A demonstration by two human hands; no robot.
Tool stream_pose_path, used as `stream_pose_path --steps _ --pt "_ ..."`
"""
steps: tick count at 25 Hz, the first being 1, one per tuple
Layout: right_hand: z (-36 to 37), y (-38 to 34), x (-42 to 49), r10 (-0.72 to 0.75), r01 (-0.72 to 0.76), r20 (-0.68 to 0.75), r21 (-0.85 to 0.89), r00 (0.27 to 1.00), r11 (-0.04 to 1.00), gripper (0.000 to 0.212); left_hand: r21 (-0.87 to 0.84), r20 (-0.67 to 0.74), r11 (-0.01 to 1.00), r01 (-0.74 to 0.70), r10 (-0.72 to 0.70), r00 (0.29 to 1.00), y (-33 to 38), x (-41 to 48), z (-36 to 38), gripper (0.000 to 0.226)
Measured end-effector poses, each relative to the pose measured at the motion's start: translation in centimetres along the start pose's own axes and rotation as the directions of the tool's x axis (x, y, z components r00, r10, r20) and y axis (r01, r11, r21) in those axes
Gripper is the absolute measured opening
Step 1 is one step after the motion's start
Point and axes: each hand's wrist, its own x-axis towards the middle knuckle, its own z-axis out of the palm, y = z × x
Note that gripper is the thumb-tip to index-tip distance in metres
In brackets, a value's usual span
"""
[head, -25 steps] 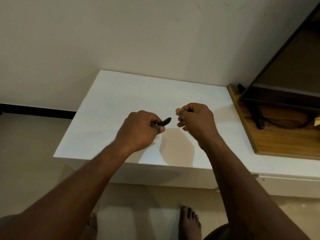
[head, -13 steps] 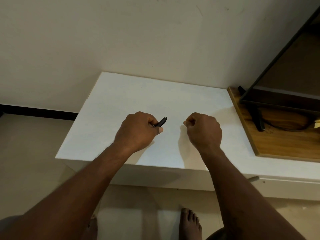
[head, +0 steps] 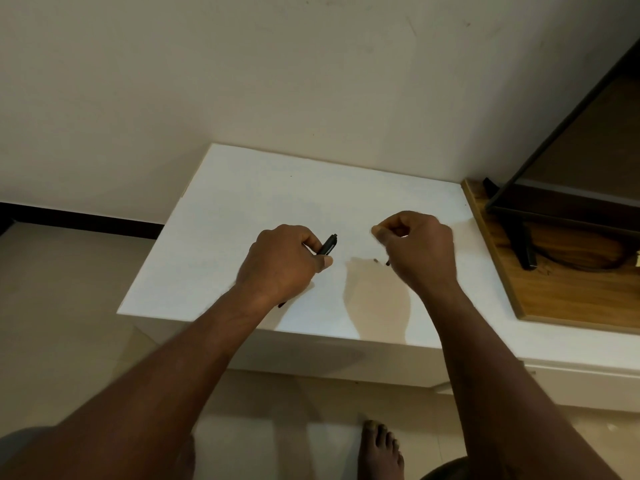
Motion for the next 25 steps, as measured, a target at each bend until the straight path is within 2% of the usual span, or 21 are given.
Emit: stream_pose_path --steps 4,6,11,15,18,21,23,25 --pt "1.3 -2.4 -1.9 0.019 -0.07 0.326 0.147 0.945 0.987 0.02 -0.122 -0.05 0.992 -0.029 0.023 0.998 0.3 -0.4 0.0 0.015" --pt "1.9 -3.0 -2.5 0.035 -0.121 0.393 0.196 0.919 0.973 0.02 -0.155 -0.056 0.986 -0.066 0.058 0.997 0.3 -0.6 -0.1 0.006" --pt "2.1 -3.6 -2.9 0.093 -0.205 0.369 0.28 0.925 0.938 0.015 -0.153 -0.065 0.983 -0.105 0.096 0.993 0.7 -0.8 -0.1 0.014" --pt "1.9 -3.7 -2.8 0.123 -0.248 0.358 0.328 0.926 0.912 0.012 -0.208 -0.038 0.975 -0.084 0.077 0.996 1.1 -0.8 0.1 0.022" --pt "1.9 -3.6 -2.6 0.141 -0.241 0.295 0.335 0.945 0.911 0.016 -0.245 0.029 0.969 -0.041 0.05 0.998 1.4 -0.9 0.1 0.031" --pt "1.8 -3.2 -2.2 0.148 -0.215 0.214 0.34 0.966 0.915 0.022 -0.294 0.086 0.956 -0.004 0.031 0.996 1.4 -0.8 0.0 0.023" --pt "1.8 -2.8 -1.9 0.135 -0.188 0.186 0.305 0.973 0.934 0.023 -0.296 0.06 0.955 -0.003 0.022 0.998 1.0 -0.5 -0.2 0.017" --pt "2.0 -2.2 -1.8 0.135 -0.184 0.203 0.243 0.97 0.953 0.025 -0.232 -0.04 0.973 -0.001 -0.009 0.999 0.0 0.0 -0.4 0.016"
